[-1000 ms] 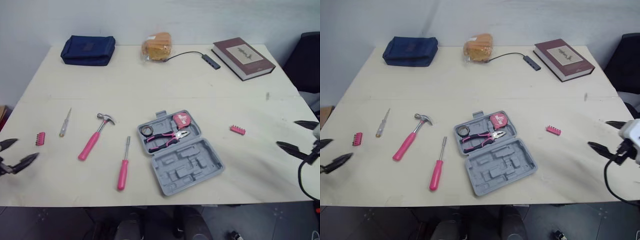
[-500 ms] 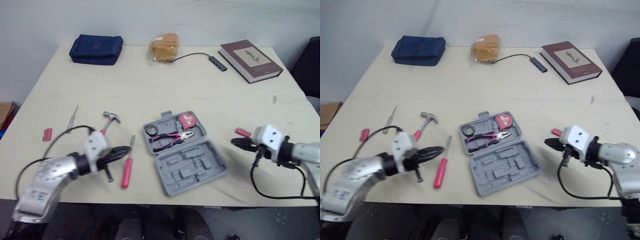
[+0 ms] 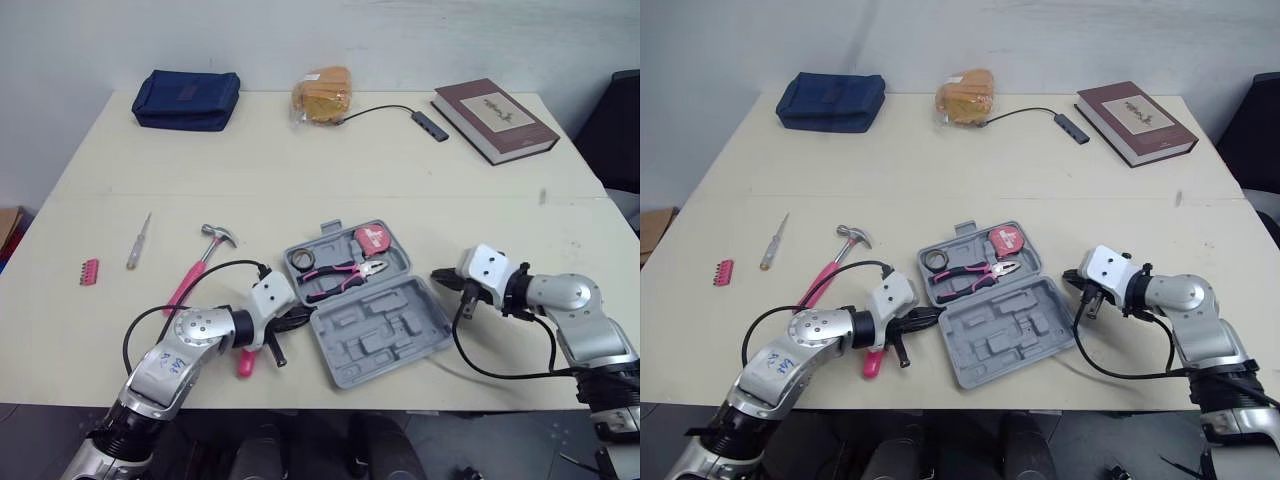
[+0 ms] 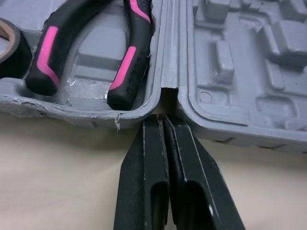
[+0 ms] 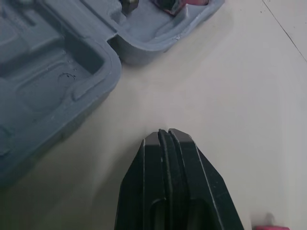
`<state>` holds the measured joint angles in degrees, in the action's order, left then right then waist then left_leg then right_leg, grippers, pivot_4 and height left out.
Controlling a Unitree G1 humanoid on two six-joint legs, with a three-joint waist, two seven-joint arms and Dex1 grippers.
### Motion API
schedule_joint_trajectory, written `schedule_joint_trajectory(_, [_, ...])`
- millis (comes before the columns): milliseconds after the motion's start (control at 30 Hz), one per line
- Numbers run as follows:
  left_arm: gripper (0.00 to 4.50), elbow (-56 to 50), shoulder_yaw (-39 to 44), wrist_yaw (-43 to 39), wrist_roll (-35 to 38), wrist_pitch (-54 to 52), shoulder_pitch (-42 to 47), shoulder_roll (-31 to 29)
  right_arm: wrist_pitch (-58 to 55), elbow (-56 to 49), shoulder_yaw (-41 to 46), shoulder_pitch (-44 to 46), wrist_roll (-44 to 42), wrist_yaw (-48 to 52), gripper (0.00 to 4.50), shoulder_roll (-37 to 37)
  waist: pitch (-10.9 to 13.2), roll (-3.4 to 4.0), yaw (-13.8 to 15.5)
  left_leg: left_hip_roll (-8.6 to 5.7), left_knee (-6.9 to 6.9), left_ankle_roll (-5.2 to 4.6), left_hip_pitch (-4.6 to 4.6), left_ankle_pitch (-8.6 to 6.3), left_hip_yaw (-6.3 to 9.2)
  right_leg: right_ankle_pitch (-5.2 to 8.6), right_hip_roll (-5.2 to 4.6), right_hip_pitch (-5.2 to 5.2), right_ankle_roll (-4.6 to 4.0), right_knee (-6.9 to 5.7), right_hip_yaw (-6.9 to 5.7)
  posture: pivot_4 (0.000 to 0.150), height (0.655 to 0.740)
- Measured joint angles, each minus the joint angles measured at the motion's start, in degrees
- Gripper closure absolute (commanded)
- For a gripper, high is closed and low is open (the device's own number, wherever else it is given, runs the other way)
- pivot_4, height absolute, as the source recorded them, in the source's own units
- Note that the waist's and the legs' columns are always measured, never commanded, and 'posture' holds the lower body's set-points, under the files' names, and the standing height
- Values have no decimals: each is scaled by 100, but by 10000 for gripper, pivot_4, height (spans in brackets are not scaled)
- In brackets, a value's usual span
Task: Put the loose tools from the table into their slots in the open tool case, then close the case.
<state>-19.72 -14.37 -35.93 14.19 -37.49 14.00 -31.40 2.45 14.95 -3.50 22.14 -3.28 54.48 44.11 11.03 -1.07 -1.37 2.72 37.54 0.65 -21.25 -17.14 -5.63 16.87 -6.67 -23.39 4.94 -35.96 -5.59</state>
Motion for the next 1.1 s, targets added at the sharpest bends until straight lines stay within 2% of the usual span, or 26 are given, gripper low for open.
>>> schedule_joint_trajectory(367, [44223, 65, 78, -54, -15, -389, 249, 62, -19, -166, -100, 46, -69, 404, 45000, -214, 0, 0, -7, 2, 8, -2, -2, -1, 0, 0, 2, 1, 0, -2, 0, 1500, 7400])
schedule_joint_trajectory(900, [44223, -45, 132, -837, -124, -300, 298, -1012, -681, -1578, -313, -559, -192, 952, 45000, -170, -1, 2, -29, 11, 3, -3, 4, -8, -5, 2, 8, -3, -7, -2, 8, 1500, 7400])
schedule_joint_trajectory(1100, [44223, -81, 301, -877, -114, -176, 87, -1056, -621, -1660, -418, -542, -58, 831, 45000, -203, -1, 2, -28, 11, 4, -4, 4, -8, -6, 2, 8, -3, -8, -2, 9, 1500, 7400])
